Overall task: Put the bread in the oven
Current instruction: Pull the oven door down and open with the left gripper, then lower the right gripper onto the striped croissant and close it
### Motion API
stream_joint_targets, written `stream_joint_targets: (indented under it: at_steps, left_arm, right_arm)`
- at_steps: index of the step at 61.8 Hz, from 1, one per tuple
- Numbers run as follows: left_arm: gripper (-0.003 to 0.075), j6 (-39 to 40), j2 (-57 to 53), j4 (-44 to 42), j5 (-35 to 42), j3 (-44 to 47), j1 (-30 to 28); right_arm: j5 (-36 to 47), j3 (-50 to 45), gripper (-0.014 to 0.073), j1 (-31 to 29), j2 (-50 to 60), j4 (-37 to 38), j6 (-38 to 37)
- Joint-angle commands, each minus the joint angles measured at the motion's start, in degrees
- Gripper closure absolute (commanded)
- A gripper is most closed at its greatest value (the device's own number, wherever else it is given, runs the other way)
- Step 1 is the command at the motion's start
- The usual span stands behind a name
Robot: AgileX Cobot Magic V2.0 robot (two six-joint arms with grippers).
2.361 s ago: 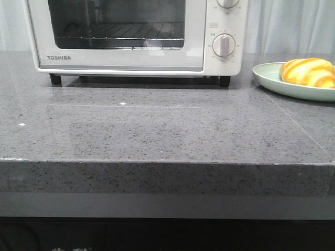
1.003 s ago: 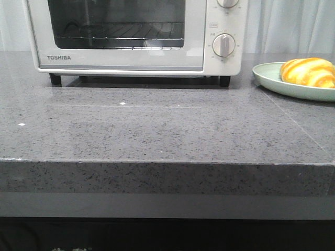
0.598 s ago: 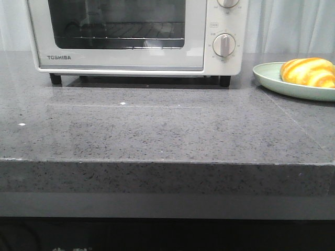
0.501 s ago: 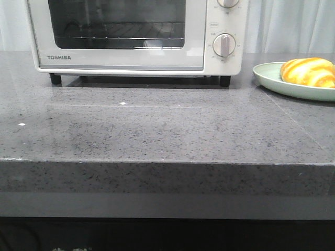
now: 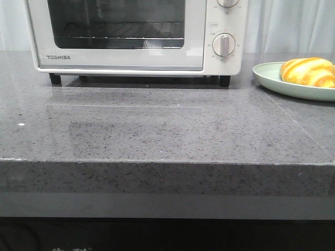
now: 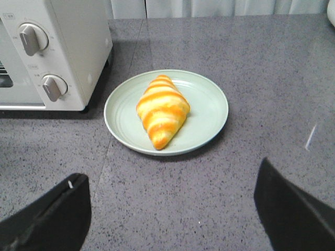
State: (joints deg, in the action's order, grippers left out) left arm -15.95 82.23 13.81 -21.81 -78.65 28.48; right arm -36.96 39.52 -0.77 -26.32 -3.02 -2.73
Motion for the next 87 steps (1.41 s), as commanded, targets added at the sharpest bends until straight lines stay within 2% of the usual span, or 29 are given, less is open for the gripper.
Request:
stream_joint_targets:
  at_steps: [1, 15, 33, 49, 67, 72, 80, 87]
  left_arm:
    - [0.0738, 0.61, -0.29, -0.51, 6.20, -2.81, 0.40]
    - [0.0738, 0.61, 2.85, -1.62, 13.17, -2.81, 0.40]
    - [0.0738, 0.61, 5.57, -1.74, 9.16, -2.81, 0.40]
    - [0.0738, 0.61, 3.58, -1.63, -6.64, -2.94, 0.98]
    - [0.0738, 0.66, -4.42, -2.22, -25.29, -2.94, 1.11]
    - [0.0738, 4.29, -7.01, -5.56, -27.92, -2.83, 1.11]
    - [0.0738, 15.10, -10.94, -18.35, -29.57, -1.09, 1.11]
    - [0.0738, 15.95, -14.85, -19.73, -30.25, 1.74, 1.11]
  right_arm:
    - [5.49, 1.43, -0.0049, 0.18, -0.95, 0.41, 0.33]
    - [6.24, 1.43, -0.0049, 0.18, -0.95, 0.41, 0.33]
    - [6.36, 1.43, -0.0049, 0.18, -0.95, 0.41, 0.33]
    - [6.36, 1.43, -0.0049, 0.18, -0.95, 0.41, 0.33]
    - [5.32, 1.43, -0.0049, 0.18, -0.95, 0.41, 0.33]
    - [3.94, 1.70, -0.0049, 0.18, -1.00, 0.41, 0.33]
    - [-0.61, 4.91, -0.0049, 0.18, -3.48, 0.41, 0.33]
    - [-6.37, 9.16, -0.0049, 0.18, -8.46, 0.41, 0.33]
